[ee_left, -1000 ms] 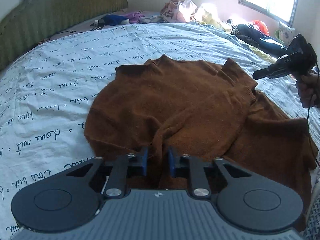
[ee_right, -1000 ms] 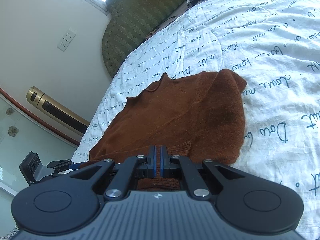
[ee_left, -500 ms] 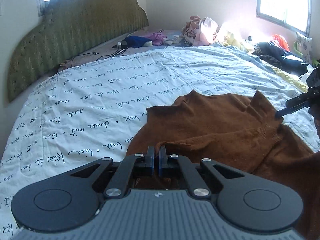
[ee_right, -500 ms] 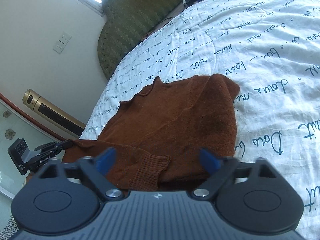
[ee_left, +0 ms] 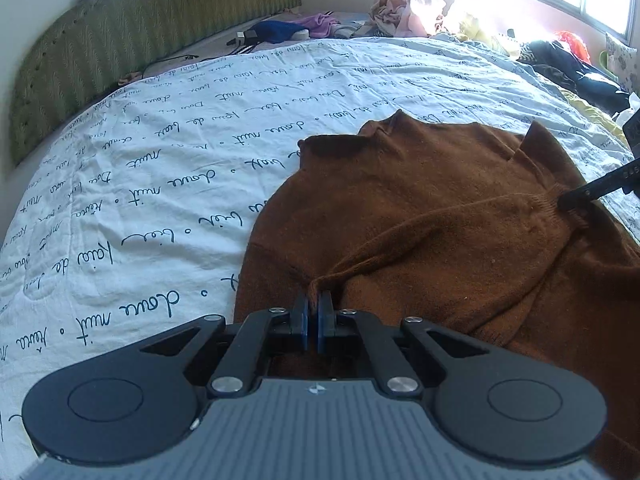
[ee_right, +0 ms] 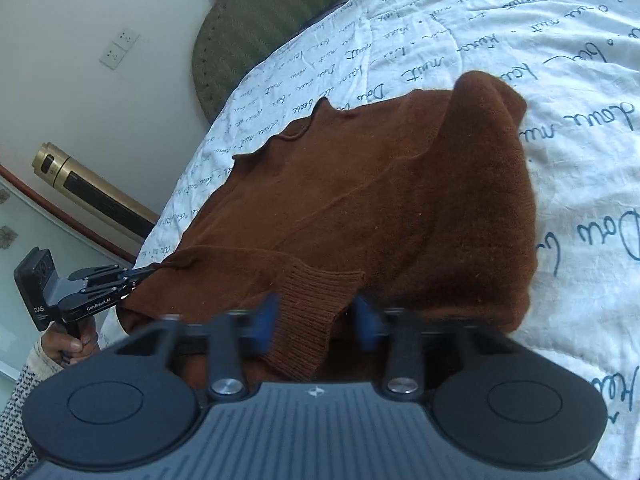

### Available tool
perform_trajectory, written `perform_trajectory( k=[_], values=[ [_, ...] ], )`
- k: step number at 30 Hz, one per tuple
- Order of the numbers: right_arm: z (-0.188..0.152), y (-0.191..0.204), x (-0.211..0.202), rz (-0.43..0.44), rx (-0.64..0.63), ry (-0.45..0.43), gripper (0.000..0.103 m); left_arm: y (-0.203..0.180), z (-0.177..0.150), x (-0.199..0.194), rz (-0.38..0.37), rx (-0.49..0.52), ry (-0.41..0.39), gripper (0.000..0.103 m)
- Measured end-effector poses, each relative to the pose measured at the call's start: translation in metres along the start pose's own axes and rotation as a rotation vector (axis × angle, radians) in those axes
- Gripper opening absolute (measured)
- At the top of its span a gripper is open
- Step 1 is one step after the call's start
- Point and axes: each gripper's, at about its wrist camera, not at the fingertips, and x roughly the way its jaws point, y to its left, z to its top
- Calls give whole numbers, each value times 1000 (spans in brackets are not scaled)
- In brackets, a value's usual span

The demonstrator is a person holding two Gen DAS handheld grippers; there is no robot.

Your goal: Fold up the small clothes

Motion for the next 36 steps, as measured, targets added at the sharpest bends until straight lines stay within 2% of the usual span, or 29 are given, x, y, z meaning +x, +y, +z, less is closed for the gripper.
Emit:
perform_trajectory(
  k=[2,4,9,12,16,21,22,24,25,26,27,29,30,31,32,33,34,36],
  values=[
    [-3,13,9,-30,-74,25,3,0,0,-2,-4,4,-1,5],
    [1,24,7,-40,-127,13,3,0,1,-5,-1,6,-1,5],
    [35,42,-28,-14,-194,-54,3,-3,16,-20,-55,34,-14,5],
    [55,44,-50,-40,-237,-69,3,-7,27,-23,-97,53,-9,6],
    [75,20,-71,-83,-220,-60,3,-22,40,-6,-140,100,28,7],
    [77,-17,-74,-133,-163,-35,3,-43,51,39,-158,162,97,7],
    [75,-25,-71,-150,-160,-27,3,-46,52,49,-155,174,117,11],
    [73,-45,-60,-178,-115,-6,3,-48,51,75,-114,183,168,18],
    [71,-55,-50,-227,-125,10,3,-46,50,83,-110,172,182,21],
    [70,-66,-45,-236,-96,17,3,-41,51,84,-112,148,169,23],
    [70,-74,-41,-216,-59,21,3,-36,54,81,-91,115,158,30],
    [71,-78,-41,-186,-32,23,4,-26,56,66,-21,77,123,31],
    [71,-75,-44,-191,-33,13,8,-20,56,49,1,55,88,31],
    [71,-70,-50,-187,-37,5,26,-16,54,35,12,40,61,31],
    [70,-64,-56,-179,-51,-4,58,-14,51,16,31,30,33,31],
    [69,-55,-65,-184,-87,-27,74,-15,44,-3,40,31,7,32],
    [66,-45,-74,-189,-126,-61,86,-17,37,-18,45,32,-14,38],
    [58,-28,-86,-187,-195,-88,86,-30,14,-43,48,60,-46,41]
  ],
)
